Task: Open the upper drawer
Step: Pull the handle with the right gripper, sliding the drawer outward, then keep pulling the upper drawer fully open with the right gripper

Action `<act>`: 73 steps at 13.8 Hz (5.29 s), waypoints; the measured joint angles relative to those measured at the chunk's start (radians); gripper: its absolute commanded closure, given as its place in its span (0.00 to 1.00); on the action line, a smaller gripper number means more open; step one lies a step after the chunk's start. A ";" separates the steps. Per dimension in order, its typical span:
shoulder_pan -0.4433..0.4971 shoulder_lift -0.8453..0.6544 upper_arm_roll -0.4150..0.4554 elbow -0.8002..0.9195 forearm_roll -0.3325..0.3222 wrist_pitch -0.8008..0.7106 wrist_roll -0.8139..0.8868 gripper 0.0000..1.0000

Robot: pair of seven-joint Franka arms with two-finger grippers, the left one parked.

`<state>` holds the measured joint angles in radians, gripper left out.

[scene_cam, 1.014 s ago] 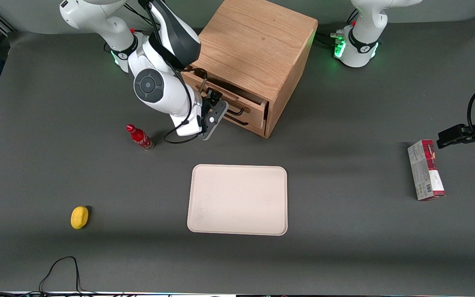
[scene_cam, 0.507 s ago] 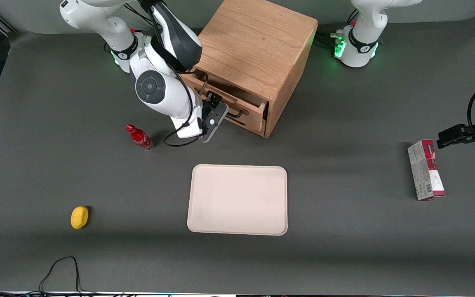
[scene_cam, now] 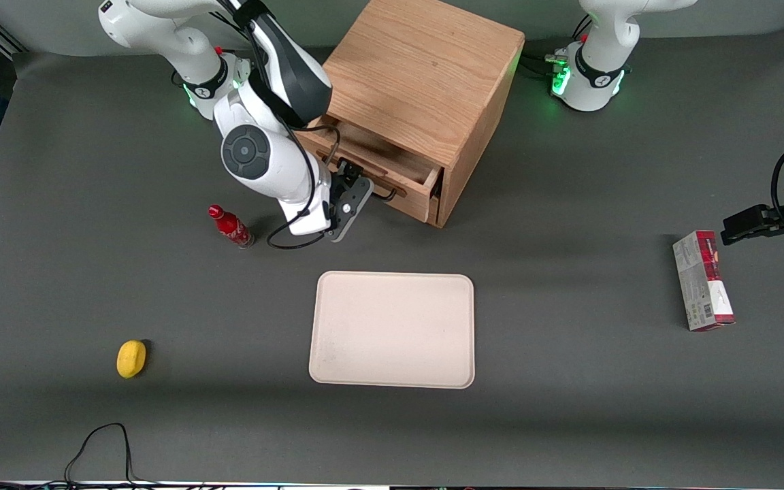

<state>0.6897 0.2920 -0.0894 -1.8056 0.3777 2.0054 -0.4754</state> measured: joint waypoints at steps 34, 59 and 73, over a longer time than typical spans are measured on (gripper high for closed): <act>-0.005 0.029 -0.061 0.043 -0.075 0.057 -0.007 0.00; -0.110 0.104 -0.065 0.171 -0.077 0.060 -0.077 0.00; -0.165 0.164 -0.068 0.256 -0.086 0.061 -0.087 0.00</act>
<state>0.5245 0.4557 -0.1578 -1.5498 0.2916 2.0663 -0.5620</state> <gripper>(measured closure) 0.000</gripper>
